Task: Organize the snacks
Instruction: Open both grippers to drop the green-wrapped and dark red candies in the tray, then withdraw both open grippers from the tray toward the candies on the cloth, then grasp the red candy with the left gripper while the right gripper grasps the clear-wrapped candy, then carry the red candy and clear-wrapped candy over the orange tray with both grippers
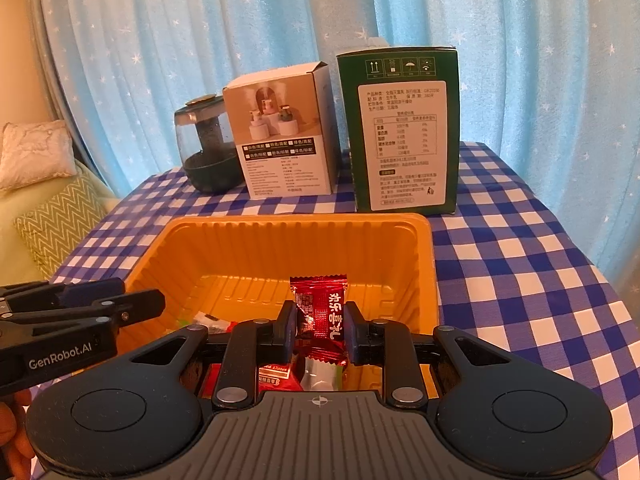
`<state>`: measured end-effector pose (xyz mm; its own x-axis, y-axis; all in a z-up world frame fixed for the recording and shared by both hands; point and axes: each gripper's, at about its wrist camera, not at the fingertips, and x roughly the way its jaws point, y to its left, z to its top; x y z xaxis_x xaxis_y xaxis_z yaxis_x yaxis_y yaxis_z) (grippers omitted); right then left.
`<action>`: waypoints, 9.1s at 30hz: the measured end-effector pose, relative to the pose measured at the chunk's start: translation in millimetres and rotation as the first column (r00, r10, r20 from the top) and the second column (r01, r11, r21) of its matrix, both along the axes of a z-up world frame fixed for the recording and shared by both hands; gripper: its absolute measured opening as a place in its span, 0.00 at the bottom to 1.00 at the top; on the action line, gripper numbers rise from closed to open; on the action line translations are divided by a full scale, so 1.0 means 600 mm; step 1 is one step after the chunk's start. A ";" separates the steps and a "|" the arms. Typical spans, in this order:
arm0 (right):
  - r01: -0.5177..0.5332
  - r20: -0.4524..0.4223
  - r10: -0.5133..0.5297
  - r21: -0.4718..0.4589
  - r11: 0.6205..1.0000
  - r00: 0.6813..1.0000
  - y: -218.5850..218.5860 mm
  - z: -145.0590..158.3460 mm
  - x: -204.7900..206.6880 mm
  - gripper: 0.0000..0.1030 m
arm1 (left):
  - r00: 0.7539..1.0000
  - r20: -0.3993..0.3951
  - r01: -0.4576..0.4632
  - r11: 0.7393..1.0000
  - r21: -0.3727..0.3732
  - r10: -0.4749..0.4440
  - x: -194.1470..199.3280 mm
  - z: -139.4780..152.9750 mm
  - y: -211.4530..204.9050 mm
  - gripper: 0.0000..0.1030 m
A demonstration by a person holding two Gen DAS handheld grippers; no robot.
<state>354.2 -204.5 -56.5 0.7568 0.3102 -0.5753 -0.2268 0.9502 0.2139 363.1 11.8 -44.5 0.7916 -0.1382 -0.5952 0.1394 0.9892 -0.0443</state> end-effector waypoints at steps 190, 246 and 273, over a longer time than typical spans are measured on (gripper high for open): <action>-0.016 -0.085 0.017 0.017 1.000 0.996 0.001 -0.066 -0.263 0.21 | 0.987 -0.161 0.010 1.000 -0.012 -0.012 -0.243 -0.074 -0.023 0.14; 0.001 0.070 -0.001 0.005 1.000 0.998 -0.030 0.032 -0.067 0.21 | 0.999 0.037 0.033 0.999 -0.039 -0.031 -0.054 0.038 -0.023 0.14; -0.016 0.041 0.016 0.008 1.000 0.999 -0.008 0.008 0.012 0.21 | 1.000 -0.020 0.012 1.000 -0.027 -0.013 0.037 -0.006 0.004 0.14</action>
<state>361.5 -209.2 -51.6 0.7746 0.3271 -0.5413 -0.2510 0.9446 0.2116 385.2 14.5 -48.2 0.7777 -0.1644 -0.6068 0.1505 0.9858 -0.0742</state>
